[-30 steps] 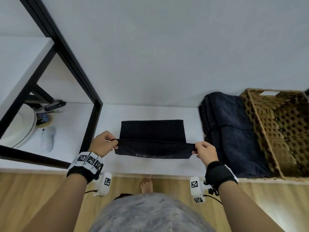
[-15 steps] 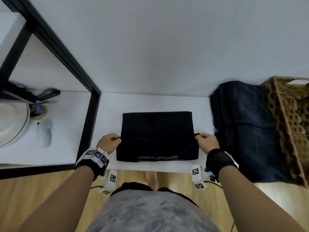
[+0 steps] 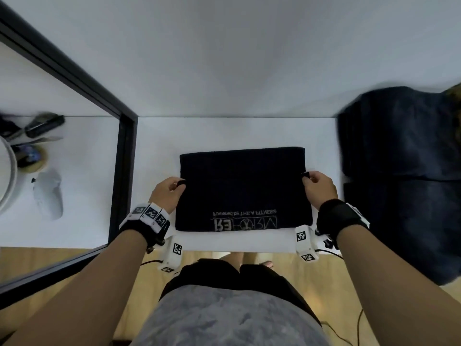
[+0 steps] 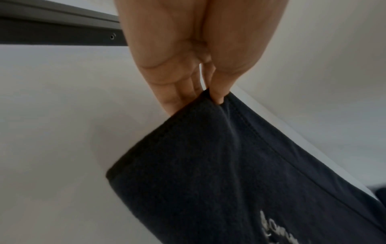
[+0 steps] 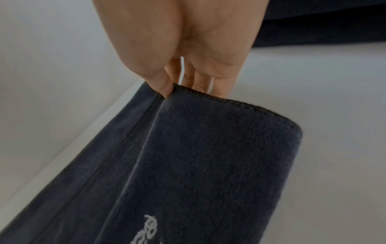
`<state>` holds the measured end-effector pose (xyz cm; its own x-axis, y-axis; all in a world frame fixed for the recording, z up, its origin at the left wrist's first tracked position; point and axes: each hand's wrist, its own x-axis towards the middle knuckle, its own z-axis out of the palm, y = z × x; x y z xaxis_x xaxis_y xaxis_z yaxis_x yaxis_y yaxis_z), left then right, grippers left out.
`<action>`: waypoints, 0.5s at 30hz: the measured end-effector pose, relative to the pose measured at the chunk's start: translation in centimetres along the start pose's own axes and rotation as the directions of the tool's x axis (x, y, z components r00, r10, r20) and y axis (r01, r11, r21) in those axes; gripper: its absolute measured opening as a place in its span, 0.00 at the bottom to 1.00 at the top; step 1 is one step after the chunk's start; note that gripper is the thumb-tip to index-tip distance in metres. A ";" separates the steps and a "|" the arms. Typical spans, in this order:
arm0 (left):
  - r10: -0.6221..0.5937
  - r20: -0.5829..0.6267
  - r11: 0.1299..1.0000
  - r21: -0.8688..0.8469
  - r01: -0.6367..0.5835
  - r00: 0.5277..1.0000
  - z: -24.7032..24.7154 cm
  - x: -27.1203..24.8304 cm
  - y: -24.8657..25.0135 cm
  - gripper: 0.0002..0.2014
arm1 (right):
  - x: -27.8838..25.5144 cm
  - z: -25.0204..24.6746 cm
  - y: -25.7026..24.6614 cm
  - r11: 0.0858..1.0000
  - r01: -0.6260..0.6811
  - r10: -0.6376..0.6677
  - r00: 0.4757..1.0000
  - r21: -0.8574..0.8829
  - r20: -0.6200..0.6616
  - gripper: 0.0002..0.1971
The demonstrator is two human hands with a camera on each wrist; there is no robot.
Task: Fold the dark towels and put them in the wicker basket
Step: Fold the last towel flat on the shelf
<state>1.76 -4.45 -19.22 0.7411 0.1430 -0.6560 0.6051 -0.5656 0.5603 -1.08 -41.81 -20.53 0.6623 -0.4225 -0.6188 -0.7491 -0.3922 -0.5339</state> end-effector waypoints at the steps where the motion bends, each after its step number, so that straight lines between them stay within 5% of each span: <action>1: -0.006 0.020 1.000 -0.001 0.006 1.000 -0.1 0.1 0.0 0.09 | 0.1 -0.1 -0.2 1.000 -0.009 0.009 1.000 -0.008 0.009 0.10; 9: 0.048 0.033 0.917 -0.397 -0.031 0.998 -2.0 1.0 1.6 0.10 | 0.9 -1.1 -4.3 0.997 0.074 -0.072 0.987 0.009 -0.141 0.12; 15: 0.079 -0.042 0.924 -0.371 -0.089 0.996 -2.1 3.2 3.3 0.10 | 2.5 -0.8 -6.1 0.995 0.088 -0.083 0.990 0.042 -0.118 0.08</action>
<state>6.74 -4.17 -18.34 0.7981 0.1321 -0.5878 0.6014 -0.2342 0.7639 5.18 -41.15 -18.35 0.7194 -0.4822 -0.4999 -0.6877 -0.3937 -0.6100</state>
